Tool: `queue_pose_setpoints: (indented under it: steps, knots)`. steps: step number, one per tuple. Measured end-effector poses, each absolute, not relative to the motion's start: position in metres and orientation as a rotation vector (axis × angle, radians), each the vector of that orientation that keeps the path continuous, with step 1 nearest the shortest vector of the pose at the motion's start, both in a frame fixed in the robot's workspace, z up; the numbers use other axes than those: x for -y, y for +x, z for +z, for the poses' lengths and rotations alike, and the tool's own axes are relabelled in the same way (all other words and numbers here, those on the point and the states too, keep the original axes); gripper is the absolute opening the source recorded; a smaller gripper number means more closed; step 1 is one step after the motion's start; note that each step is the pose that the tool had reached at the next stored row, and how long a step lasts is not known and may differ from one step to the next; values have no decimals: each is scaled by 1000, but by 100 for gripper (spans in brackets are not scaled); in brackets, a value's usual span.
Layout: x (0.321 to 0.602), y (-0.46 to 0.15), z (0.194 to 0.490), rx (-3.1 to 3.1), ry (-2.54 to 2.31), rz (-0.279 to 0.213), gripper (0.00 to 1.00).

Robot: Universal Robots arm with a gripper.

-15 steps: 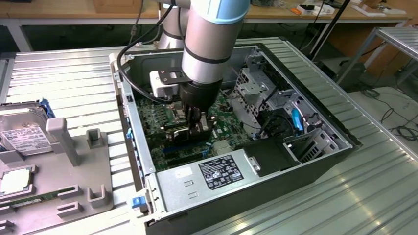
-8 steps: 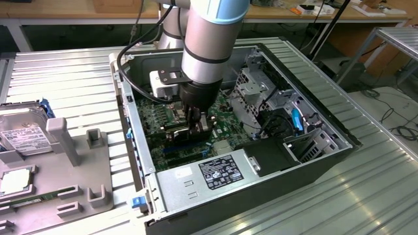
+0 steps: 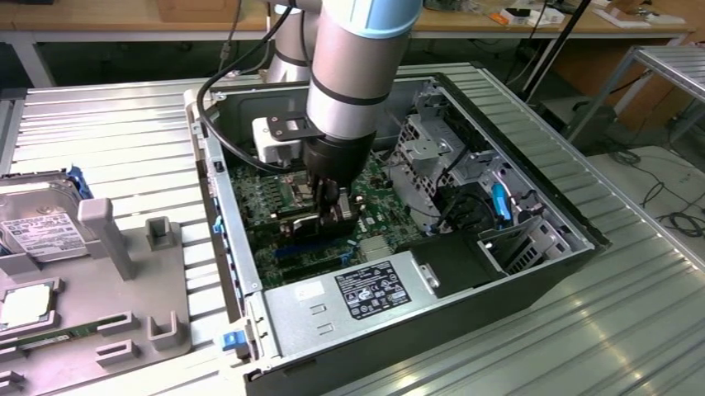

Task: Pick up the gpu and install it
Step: 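Insert the gpu into the slot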

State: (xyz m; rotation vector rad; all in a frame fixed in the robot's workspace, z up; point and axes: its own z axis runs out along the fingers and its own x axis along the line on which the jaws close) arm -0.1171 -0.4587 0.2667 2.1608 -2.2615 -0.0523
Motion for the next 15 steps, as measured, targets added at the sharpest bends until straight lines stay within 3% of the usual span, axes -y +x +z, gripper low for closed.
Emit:
queue_pose_setpoints:
  steps: [15]
  knots:
    - [457,-117,264,2253,2169,-52,27]
